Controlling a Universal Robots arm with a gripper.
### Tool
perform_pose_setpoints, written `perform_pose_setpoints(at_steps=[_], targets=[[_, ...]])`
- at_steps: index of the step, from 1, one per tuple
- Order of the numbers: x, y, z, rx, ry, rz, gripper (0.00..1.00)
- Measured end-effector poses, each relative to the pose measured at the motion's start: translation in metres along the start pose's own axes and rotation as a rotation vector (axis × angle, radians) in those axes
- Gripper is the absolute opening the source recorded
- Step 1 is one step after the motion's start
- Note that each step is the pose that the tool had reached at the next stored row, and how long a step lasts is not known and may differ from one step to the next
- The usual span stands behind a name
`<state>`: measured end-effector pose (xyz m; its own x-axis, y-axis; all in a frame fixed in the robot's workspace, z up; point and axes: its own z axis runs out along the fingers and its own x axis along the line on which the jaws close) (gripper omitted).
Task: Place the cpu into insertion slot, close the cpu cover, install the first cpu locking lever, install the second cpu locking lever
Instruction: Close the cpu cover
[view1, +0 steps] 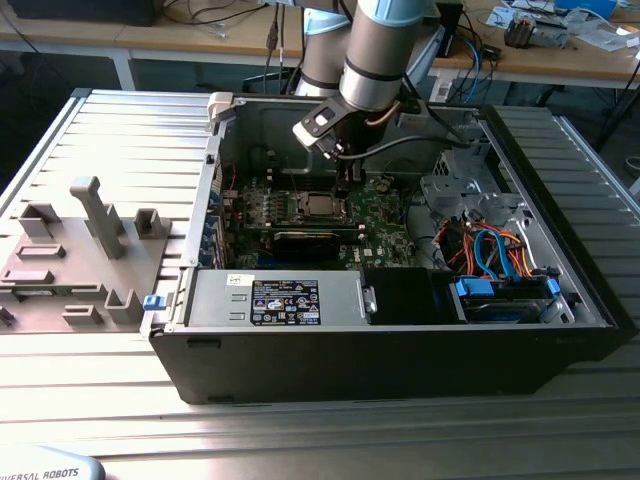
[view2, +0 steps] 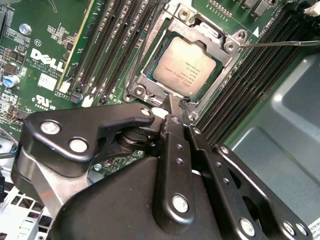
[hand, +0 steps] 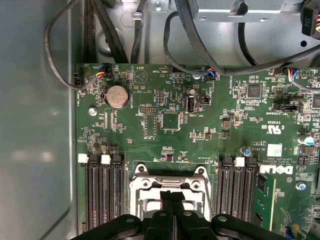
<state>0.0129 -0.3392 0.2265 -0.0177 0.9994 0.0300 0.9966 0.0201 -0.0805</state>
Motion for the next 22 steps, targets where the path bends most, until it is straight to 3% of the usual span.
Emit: perform_pose_setpoints(at_steps=[13, 19, 22], targets=[[0.0000, -0.0019, 0.0022, -0.0001, 0.0001, 0.000, 0.11], [0.0001, -0.0108, 0.0044, 0.0001, -0.0002, 0.000, 0.11], [0.0003, -0.0225, 0.0063, -0.0002, 0.0001, 0.000, 0.11]])
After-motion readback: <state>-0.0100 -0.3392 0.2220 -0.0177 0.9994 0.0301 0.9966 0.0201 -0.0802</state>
